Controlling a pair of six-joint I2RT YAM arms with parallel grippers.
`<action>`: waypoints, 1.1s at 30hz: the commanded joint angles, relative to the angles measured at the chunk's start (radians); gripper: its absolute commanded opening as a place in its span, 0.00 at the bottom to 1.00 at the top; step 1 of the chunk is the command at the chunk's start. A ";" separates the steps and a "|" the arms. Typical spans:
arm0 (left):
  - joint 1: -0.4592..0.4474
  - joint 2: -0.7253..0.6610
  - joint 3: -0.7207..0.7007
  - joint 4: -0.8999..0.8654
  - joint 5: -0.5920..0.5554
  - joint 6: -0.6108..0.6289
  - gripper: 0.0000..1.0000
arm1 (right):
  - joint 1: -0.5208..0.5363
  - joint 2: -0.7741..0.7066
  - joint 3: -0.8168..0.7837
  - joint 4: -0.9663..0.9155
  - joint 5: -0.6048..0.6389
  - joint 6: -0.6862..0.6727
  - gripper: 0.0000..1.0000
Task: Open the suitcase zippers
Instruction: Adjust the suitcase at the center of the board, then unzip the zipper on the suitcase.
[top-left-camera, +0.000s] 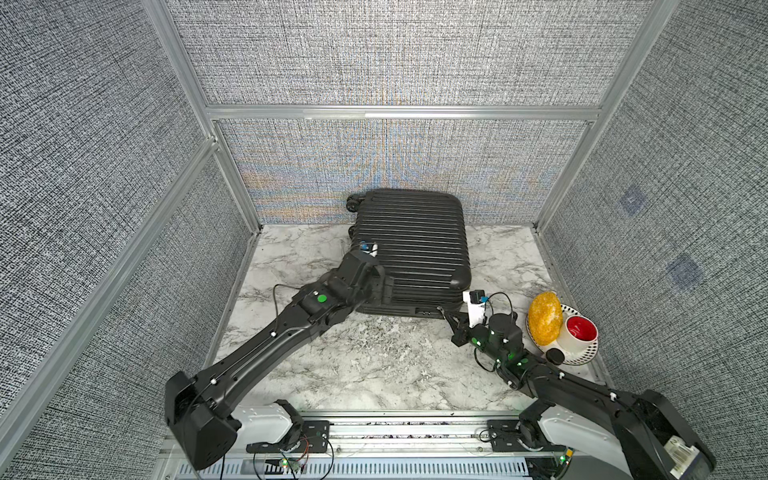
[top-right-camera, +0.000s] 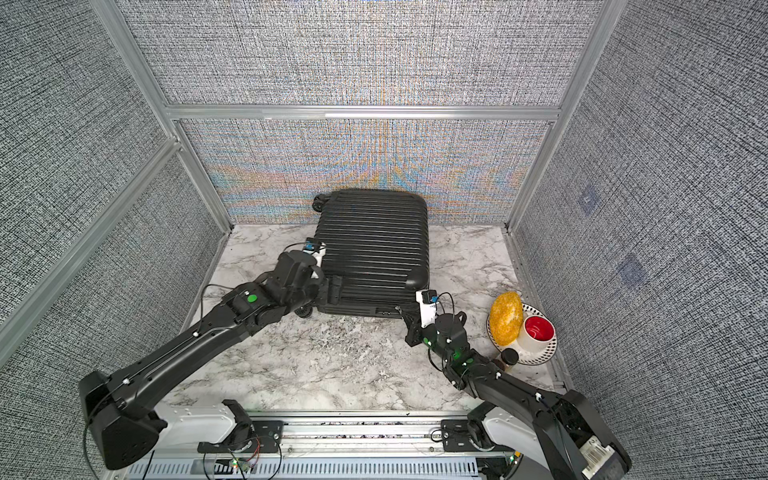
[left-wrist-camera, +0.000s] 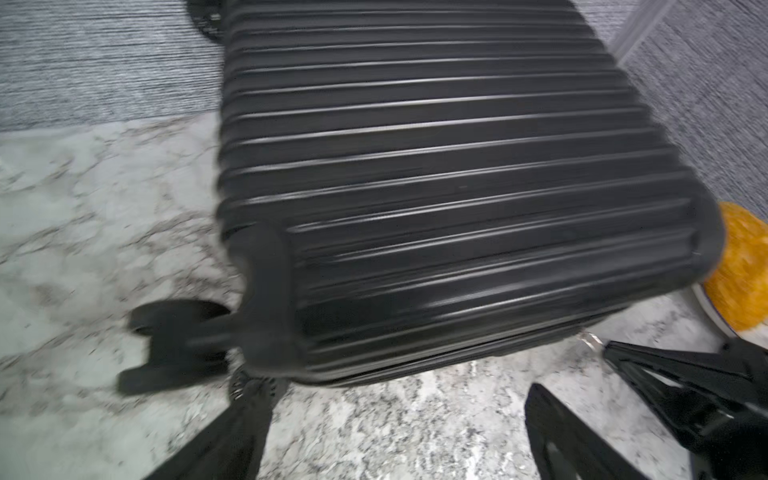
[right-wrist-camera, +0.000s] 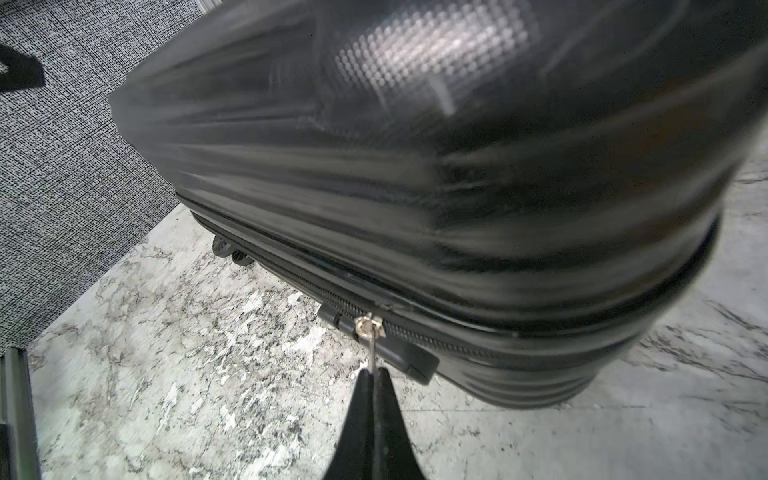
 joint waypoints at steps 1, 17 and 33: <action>-0.023 0.088 0.080 -0.020 -0.021 0.054 0.95 | 0.000 -0.008 -0.004 0.026 0.017 -0.004 0.00; -0.025 0.165 0.037 -0.083 -0.167 -0.008 0.94 | -0.023 -0.122 -0.013 -0.149 0.182 0.025 0.00; -0.024 0.128 -0.022 -0.069 -0.188 -0.020 0.93 | -0.142 -0.193 -0.033 -0.223 0.249 0.060 0.00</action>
